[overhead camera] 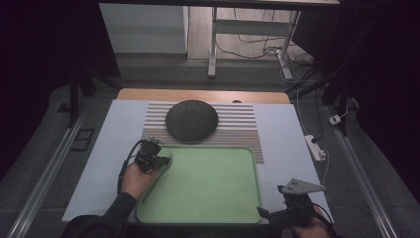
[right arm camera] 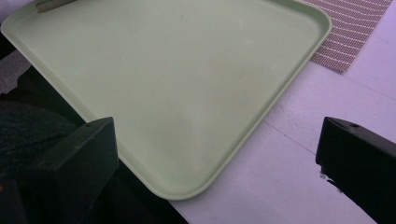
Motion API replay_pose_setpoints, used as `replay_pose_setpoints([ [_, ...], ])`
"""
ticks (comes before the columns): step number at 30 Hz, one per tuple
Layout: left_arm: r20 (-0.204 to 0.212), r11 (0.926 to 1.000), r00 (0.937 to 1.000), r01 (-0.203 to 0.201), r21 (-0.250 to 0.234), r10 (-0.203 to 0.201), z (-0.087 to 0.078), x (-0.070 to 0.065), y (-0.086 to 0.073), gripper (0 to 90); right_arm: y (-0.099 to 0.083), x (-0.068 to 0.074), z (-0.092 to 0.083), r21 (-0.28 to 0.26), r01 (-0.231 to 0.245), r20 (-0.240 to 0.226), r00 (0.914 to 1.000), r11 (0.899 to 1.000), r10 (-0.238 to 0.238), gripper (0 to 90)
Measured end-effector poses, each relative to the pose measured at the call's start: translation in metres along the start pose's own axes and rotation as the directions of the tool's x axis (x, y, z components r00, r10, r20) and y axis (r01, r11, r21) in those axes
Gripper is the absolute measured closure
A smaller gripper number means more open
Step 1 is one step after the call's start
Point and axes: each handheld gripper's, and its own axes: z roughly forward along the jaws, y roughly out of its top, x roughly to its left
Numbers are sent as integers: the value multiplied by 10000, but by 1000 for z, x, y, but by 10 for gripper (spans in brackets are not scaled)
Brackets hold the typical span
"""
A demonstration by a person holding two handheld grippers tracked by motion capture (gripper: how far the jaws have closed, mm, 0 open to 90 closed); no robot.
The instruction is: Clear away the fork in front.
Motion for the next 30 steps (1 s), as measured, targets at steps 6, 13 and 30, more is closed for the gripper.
replay_pose_setpoints([
  [6, 66, 9995, 9995, -312, 56, 312, 0, -7, 1, 886, 0, 0, 0, 34, 35, -78, 10000, 10000, -35, 0],
  [13, 331, 9943, 9938, -1067, 47, 1065, 3, -22, 3, 886, 0, 0, 1, 68, -47, -86, 10000, 10000, 48, 0],
  [30, 286, 9910, 9919, -1248, 476, 1235, 20, -23, 3, 887, 0, -2, 2, 164, -82, -257, 9996, 9998, 86, 0],
])
